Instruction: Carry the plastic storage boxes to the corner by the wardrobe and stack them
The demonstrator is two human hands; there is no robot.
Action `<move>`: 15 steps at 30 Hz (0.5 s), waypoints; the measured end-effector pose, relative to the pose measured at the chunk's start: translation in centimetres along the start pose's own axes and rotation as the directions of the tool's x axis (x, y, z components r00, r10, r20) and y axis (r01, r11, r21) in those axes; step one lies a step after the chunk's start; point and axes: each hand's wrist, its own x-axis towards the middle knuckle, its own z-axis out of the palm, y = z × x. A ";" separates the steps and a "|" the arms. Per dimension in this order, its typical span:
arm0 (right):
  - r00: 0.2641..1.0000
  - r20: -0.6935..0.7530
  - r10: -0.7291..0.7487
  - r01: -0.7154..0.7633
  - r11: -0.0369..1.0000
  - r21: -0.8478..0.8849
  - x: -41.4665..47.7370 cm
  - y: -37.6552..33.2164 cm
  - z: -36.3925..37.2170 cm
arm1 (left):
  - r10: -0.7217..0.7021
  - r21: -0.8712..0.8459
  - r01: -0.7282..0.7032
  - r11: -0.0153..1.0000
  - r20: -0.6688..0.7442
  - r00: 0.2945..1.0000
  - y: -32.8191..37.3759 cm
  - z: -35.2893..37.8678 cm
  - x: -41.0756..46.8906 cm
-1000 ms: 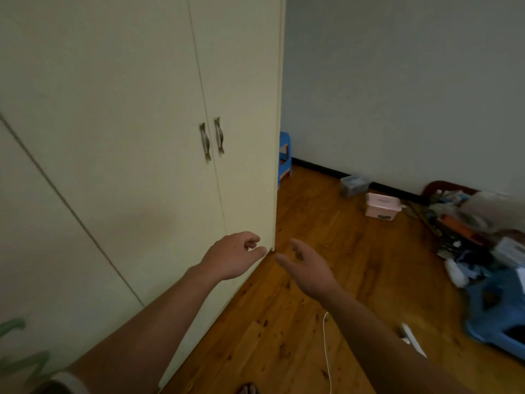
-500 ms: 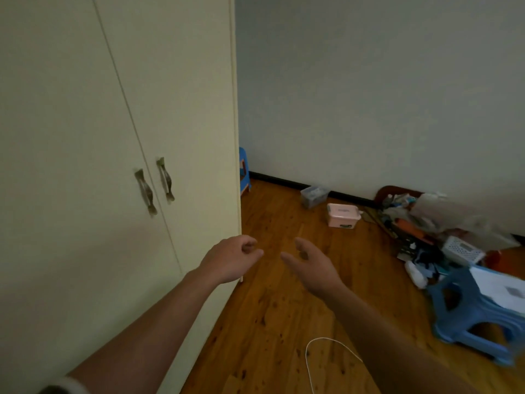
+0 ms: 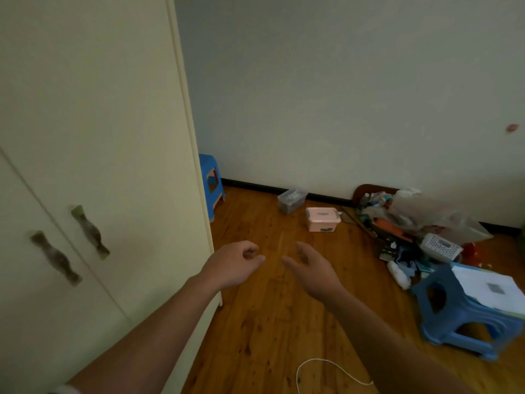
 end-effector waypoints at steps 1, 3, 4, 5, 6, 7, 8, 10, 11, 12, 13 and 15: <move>1.000 -0.003 0.001 -0.001 1.000 0.001 1.3 0.1 -0.4 | 0.001 -0.001 -0.001 1.000 0.004 1.000 0.4 0.0 1.3; 1.000 -0.015 -0.002 0.003 1.000 0.021 5.0 1.3 -1.9 | 0.001 0.010 -0.001 1.000 0.007 1.000 1.7 0.6 5.3; 1.000 -0.020 -0.009 0.010 1.000 0.028 6.4 1.6 -2.5 | 0.003 0.015 -0.003 1.000 0.000 1.000 2.1 0.8 6.7; 1.000 -0.023 -0.013 0.014 0.999 0.034 7.4 1.5 -3.0 | 0.005 0.017 -0.005 1.000 -0.002 1.000 2.6 0.7 7.7; 1.000 -0.022 -0.009 0.010 0.999 0.052 8.8 1.9 -3.7 | 0.004 0.015 -0.004 1.000 0.007 1.000 3.3 1.0 9.0; 1.000 -0.021 0.008 -0.006 0.997 0.074 10.6 2.7 -4.8 | -0.004 0.027 0.003 1.000 0.024 1.000 4.3 1.6 11.1; 1.000 -0.022 0.012 -0.010 0.997 0.078 12.2 3.2 -5.7 | -0.006 0.036 0.004 0.999 0.033 0.999 5.3 1.8 13.0; 1.000 -0.023 0.015 -0.013 0.998 0.063 14.4 3.6 -7.1 | -0.013 0.031 0.011 0.999 0.047 0.999 6.8 1.8 15.3; 1.000 -0.019 0.012 -0.011 0.998 0.060 15.8 4.1 -8.0 | -0.012 0.029 0.011 1.000 0.050 0.999 7.6 1.9 16.8; 1.000 -0.021 0.003 -0.002 0.998 0.059 17.0 4.4 -8.8 | -0.008 0.028 0.007 1.000 0.049 0.999 8.3 2.1 18.2; 1.000 -0.025 0.000 0.001 0.998 0.055 18.1 4.6 -9.5 | -0.008 0.031 0.006 0.999 0.049 0.999 9.0 2.2 19.4; 1.000 -0.025 -0.005 0.006 0.998 0.063 19.8 4.9 -10.6 | -0.007 0.042 0.005 0.999 0.052 0.999 10.2 2.4 21.2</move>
